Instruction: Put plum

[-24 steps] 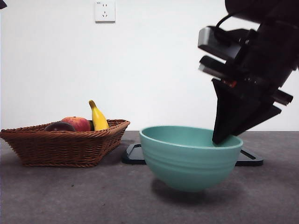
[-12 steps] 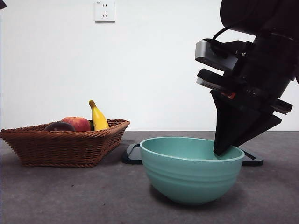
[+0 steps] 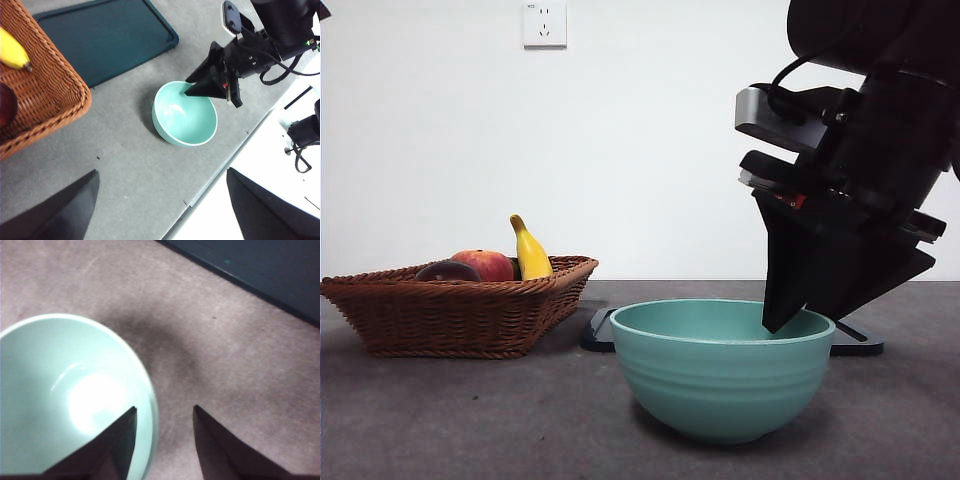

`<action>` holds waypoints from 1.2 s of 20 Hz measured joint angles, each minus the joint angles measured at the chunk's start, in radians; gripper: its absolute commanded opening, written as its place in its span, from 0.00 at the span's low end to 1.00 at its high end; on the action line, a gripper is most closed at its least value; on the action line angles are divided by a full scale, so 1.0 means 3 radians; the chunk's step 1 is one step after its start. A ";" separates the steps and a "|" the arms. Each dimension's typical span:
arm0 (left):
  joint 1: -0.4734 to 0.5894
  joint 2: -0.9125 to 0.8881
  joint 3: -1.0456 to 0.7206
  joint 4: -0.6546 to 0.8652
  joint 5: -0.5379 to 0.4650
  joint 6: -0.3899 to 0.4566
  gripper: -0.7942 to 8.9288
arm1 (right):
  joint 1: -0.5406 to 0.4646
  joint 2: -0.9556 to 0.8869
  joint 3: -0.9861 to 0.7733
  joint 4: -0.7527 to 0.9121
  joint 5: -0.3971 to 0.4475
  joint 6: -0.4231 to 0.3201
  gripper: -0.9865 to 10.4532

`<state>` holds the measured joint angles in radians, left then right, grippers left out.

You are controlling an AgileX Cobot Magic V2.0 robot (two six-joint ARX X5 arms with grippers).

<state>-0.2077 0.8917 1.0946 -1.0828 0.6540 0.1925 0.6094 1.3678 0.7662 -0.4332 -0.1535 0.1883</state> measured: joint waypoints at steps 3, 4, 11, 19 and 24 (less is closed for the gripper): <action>0.0000 0.0000 0.0000 0.0000 0.0001 0.0000 0.50 | 0.0000 -0.0134 0.0106 -0.0217 0.0003 0.0000 0.25; 0.0000 0.0000 0.0000 0.0000 0.0000 0.0000 0.50 | 0.0000 -0.0223 0.0177 -0.0284 0.0003 0.0000 0.25; 0.0000 0.0000 0.0000 -0.0001 0.0000 0.0000 0.50 | 0.0001 -0.0919 0.0693 -0.0919 -0.0033 -0.0088 0.24; 0.0000 0.0000 0.0000 -0.0024 0.0001 0.0000 0.50 | 0.0001 -0.1634 0.0793 -0.1542 -0.0490 -0.0188 0.24; 0.0000 0.0000 0.0000 -0.0025 0.0001 0.0000 0.50 | 0.0001 -0.1888 0.0793 -0.1854 -0.0537 -0.0203 0.24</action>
<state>-0.2077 0.8917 1.0946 -1.0904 0.6544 0.1925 0.6098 0.8013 1.0042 -0.9894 -0.3145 0.1272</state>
